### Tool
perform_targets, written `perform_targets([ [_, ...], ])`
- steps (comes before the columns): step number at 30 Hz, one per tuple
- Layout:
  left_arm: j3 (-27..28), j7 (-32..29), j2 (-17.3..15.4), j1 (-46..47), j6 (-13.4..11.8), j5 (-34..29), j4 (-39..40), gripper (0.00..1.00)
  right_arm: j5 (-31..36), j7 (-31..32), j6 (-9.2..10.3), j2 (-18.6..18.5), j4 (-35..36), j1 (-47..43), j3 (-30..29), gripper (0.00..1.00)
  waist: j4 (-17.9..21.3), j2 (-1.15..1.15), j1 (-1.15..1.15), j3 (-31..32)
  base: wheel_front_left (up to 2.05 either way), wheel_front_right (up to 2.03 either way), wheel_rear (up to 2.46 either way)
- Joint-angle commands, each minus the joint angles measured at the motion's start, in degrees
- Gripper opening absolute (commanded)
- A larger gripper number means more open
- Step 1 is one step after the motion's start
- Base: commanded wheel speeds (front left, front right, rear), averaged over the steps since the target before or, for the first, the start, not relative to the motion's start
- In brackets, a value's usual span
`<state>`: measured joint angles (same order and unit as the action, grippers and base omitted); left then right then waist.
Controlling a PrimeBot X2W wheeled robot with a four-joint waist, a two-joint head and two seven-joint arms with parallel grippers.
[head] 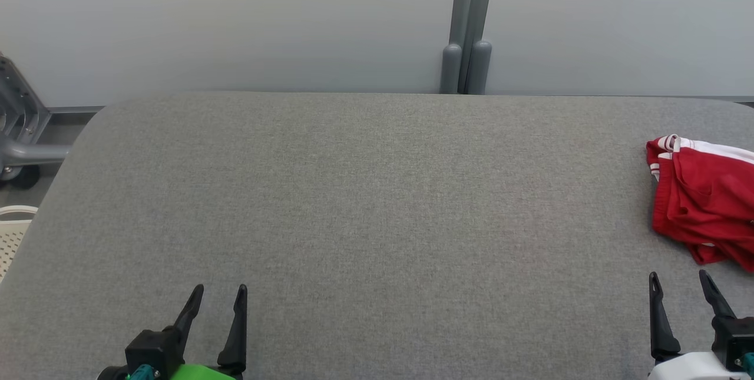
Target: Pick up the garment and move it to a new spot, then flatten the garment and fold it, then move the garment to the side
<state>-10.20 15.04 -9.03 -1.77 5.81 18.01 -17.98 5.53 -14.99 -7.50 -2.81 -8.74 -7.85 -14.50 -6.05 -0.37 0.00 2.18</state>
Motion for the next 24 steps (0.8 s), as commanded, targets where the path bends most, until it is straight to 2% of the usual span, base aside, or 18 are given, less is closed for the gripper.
perform_targets([
  [1,0.3,0.17,0.1,-0.34,0.19,-0.16,-0.21,1.0,-0.41,-0.26,0.02,-0.17,0.42,0.09,-0.01,1.0,0.0,0.37,0.0,-0.03,0.0,0.0,0.0],
  [2,0.25,0.17,0.13,-0.31,0.25,-0.01,-0.28,1.0,-0.59,-0.26,0.02,-0.17,0.67,0.03,0.11,1.0,-0.02,0.37,0.0,-0.05,0.0,0.0,0.0],
  [3,0.06,0.0,0.07,0.0,0.23,0.05,-0.34,0.0,-0.75,0.0,0.0,-0.03,0.65,-0.03,0.56,0.0,-0.02,0.0,0.0,-0.05,0.0,0.0,0.0],
  [9,-0.44,-0.44,0.91,-0.77,0.23,0.27,-3.12,0.0,-1.39,0.45,-0.01,1.23,-2.42,-0.49,0.82,0.0,-0.03,0.0,0.0,-0.06,0.0,0.0,0.0],
  [24,2.77,-4.39,1.87,1.09,0.52,14.04,-1.85,0.0,-19.35,4.58,-0.01,0.93,-3.02,2.42,1.89,0.0,0.66,0.04,0.0,-0.32,0.0,0.0,0.0],
])
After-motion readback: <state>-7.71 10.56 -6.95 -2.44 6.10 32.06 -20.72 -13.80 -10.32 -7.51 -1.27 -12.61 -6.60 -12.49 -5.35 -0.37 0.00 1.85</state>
